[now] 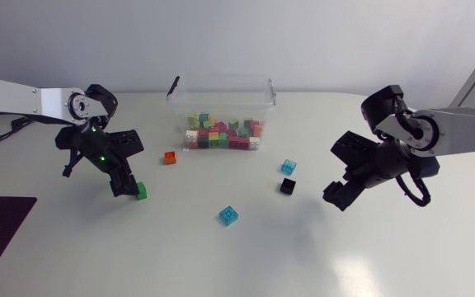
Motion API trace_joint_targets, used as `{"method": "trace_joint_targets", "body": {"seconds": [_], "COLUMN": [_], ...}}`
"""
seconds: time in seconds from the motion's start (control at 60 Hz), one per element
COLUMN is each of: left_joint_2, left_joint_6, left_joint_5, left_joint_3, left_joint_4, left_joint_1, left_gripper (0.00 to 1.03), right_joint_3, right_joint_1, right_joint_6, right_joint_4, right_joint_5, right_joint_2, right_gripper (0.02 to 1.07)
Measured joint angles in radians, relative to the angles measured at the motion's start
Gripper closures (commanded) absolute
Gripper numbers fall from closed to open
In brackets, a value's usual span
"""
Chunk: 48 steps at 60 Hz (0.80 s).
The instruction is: Place the duplo bricks in the container
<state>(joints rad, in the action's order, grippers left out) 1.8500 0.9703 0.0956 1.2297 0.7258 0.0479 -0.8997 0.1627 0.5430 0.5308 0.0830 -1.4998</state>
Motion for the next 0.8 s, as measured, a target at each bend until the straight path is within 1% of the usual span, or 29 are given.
{"method": "trace_joint_targets", "body": {"seconds": [0.133,0.167,0.217,0.45,0.617,0.8], "left_joint_2": [0.024,0.031,0.041,0.064,0.066,0.066], "left_joint_6": [0.037,0.043,0.052,0.06,0.06,0.06], "left_joint_5": [-0.048,-0.052,-0.059,-0.071,-0.071,-0.071], "left_joint_3": [0.032,0.039,0.046,0.069,0.069,0.069], "left_joint_4": [0.012,0.013,0.018,0.037,0.041,0.051], "left_joint_1": [0.0,0.001,0.003,0.031,0.047,0.048], "left_gripper": [0.14,0.17,0.18,0.18,0.18,0.18], "right_joint_3": [-0.07,-0.092,-0.116,-0.174,-0.18,-0.18], "right_joint_1": [0.014,0.019,0.026,0.052,0.059,0.067], "right_joint_6": [0.032,0.037,0.043,0.057,0.057,0.057], "right_joint_4": [0.052,0.06,0.072,0.081,0.094,0.094], "right_joint_5": [0.0,0.0,-0.002,-0.03,-0.035,-0.035], "right_joint_2": [-0.036,-0.047,-0.059,-0.101,-0.121,-0.124], "right_gripper": [0.06,0.06,0.06,0.06,0.06,0.06]}}
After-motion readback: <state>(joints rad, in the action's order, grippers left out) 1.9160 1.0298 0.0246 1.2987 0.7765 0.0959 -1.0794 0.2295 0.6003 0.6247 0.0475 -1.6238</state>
